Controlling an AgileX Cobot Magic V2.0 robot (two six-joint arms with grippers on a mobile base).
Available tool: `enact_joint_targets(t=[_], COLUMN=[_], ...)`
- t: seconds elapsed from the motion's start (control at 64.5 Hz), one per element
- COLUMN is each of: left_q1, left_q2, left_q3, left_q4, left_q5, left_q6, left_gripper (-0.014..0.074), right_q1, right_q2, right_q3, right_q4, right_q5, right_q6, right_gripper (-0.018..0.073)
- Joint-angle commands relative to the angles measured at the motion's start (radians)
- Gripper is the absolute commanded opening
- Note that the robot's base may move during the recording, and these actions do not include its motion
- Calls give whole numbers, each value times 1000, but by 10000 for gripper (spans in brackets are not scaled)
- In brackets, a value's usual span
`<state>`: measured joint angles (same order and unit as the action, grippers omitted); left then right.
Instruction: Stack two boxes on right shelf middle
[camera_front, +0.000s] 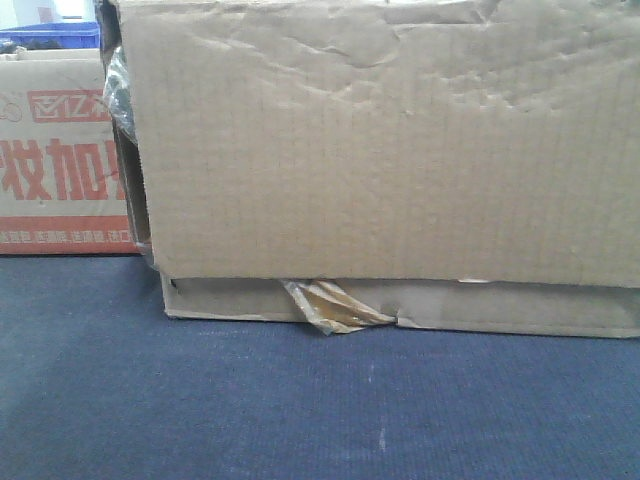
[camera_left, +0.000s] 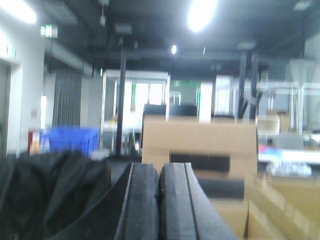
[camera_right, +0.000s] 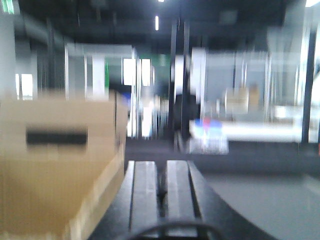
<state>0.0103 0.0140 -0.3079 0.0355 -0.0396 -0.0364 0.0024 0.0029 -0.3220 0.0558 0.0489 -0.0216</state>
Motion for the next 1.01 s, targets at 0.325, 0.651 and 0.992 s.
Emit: enact_joint_targets(t=[0.325,0.651,0.992], left_q1=[-4,-66,-68], left_q2=[415,557,871], left_q3=[-485,-496,-801], left_q4=[21,17,17], left_q5=[367,396,790], left_q6=[0,0,0], left_gripper=[157,554,570], right_q1=[-8,-8,13], right_q2=[406,525,525], right_q3=[-453,-453,-453], right_q4=[-6,-6,-6], right_q5=[316,323,319], right_q6=[0,0,0], right_gripper=[123,566,558])
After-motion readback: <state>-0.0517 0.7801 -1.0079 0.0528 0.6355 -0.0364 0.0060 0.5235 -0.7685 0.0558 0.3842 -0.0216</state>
